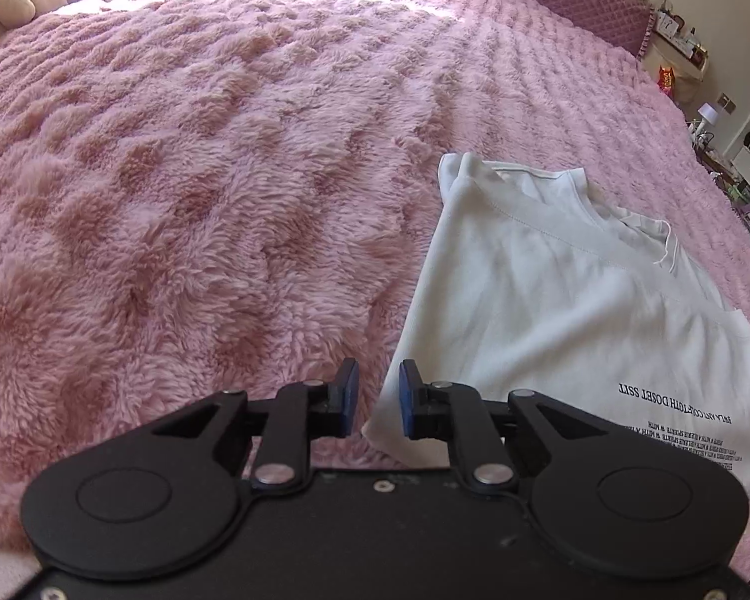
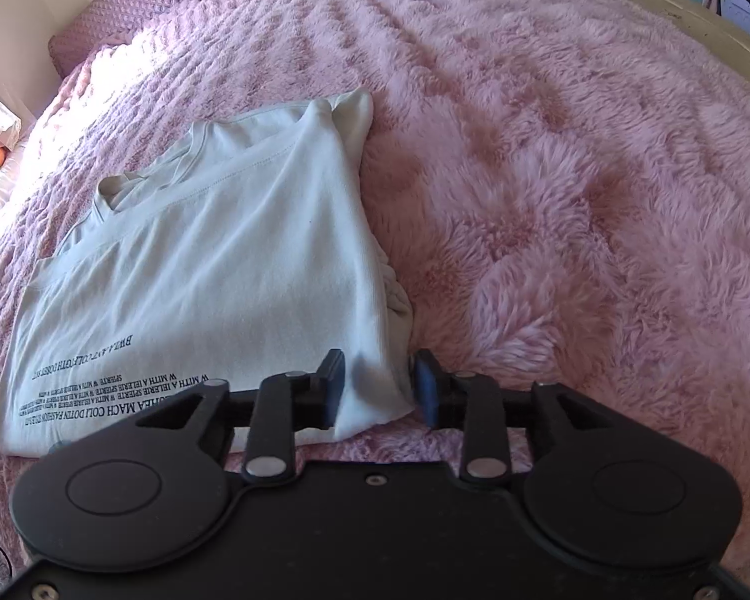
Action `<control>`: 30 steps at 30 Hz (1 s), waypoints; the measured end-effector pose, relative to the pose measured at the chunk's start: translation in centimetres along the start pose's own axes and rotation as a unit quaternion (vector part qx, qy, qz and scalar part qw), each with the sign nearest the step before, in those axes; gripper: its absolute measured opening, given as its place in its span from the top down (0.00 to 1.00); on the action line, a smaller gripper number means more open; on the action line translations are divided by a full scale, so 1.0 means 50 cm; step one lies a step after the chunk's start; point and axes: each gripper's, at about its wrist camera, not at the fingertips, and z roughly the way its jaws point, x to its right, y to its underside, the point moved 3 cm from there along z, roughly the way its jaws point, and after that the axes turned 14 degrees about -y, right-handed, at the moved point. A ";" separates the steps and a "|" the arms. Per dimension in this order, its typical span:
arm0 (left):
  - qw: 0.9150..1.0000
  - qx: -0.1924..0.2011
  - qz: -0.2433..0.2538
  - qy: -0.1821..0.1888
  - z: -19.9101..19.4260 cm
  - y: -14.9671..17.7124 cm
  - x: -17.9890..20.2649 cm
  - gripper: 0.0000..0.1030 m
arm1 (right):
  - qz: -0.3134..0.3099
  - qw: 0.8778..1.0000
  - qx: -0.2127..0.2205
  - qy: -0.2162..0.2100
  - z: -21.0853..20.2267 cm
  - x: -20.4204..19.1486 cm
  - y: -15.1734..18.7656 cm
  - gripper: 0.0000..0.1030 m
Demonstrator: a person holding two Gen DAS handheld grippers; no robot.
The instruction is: Fold small clothes
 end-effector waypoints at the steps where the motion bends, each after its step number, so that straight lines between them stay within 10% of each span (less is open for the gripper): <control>1: 1.000 0.007 0.004 -0.001 0.001 -0.014 0.006 0.80 | 0.002 1.000 0.014 -0.003 -0.006 -0.003 -0.007 0.55; 9: 0.999 0.045 0.021 0.006 0.121 -0.147 0.123 0.58 | -0.068 0.992 0.103 -0.023 0.098 -0.042 -0.180 0.55; 13: 1.000 0.017 0.019 0.004 0.199 -0.194 0.169 0.57 | -0.067 0.994 0.081 -0.027 0.189 -0.047 -0.250 0.55; 15: 1.000 0.006 0.006 0.014 0.223 -0.209 0.186 0.58 | -0.066 0.996 0.056 -0.021 0.227 -0.046 -0.264 0.55; 17: 1.000 0.002 0.024 0.007 0.234 -0.210 0.209 0.92 | -0.065 0.997 0.029 -0.006 0.256 -0.041 -0.265 0.57; 18: 0.999 0.012 0.043 -0.010 0.234 -0.211 0.221 0.95 | -0.071 0.997 0.019 -0.003 0.264 -0.042 -0.263 0.86; 22: 0.997 0.064 0.032 0.003 0.207 -0.232 0.225 0.97 | -0.092 0.992 0.082 -0.002 0.232 -0.066 -0.276 0.92; 30: 0.992 0.055 0.103 -0.043 0.261 -0.208 0.245 0.85 | -0.073 0.995 0.055 0.034 0.263 -0.038 -0.250 0.84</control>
